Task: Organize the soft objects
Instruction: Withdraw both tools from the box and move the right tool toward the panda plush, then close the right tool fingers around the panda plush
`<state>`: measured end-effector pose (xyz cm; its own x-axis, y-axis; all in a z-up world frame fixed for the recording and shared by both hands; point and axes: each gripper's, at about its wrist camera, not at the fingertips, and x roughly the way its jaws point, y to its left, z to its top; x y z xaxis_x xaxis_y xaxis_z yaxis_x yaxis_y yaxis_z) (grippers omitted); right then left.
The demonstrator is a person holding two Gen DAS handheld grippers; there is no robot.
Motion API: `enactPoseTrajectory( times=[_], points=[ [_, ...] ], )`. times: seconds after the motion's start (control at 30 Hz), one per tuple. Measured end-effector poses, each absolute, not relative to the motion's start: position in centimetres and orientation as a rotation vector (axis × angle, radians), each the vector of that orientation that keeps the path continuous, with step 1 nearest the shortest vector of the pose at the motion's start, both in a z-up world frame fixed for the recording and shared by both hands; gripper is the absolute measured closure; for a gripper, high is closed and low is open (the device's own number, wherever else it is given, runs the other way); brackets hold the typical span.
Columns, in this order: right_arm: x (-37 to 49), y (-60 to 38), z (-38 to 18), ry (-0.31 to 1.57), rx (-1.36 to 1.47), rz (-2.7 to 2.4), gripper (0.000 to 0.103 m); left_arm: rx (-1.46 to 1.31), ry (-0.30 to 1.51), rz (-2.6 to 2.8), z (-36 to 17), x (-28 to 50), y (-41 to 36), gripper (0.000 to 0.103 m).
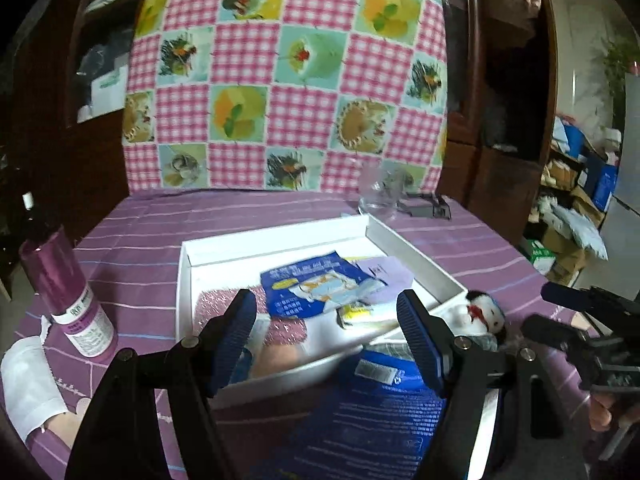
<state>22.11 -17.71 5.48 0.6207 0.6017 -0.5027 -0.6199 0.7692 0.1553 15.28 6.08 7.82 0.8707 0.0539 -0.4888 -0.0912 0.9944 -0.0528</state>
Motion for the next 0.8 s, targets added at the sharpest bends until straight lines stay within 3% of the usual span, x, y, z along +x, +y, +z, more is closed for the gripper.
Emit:
enactPoseTrajectory(
  times=[0.4, 0.8],
  points=[
    [25.0, -16.6, 0.9, 0.857, 0.081, 0.756, 0.024, -0.055, 0.517, 0.065, 7.3, 15.4, 5.6, 0.030],
    [24.8, -16.5, 0.6, 0.875, 0.141, 0.763, 0.022, -0.050, 0.563, 0.064, 6.8, 16.0, 5.6, 0.030]
  ],
)
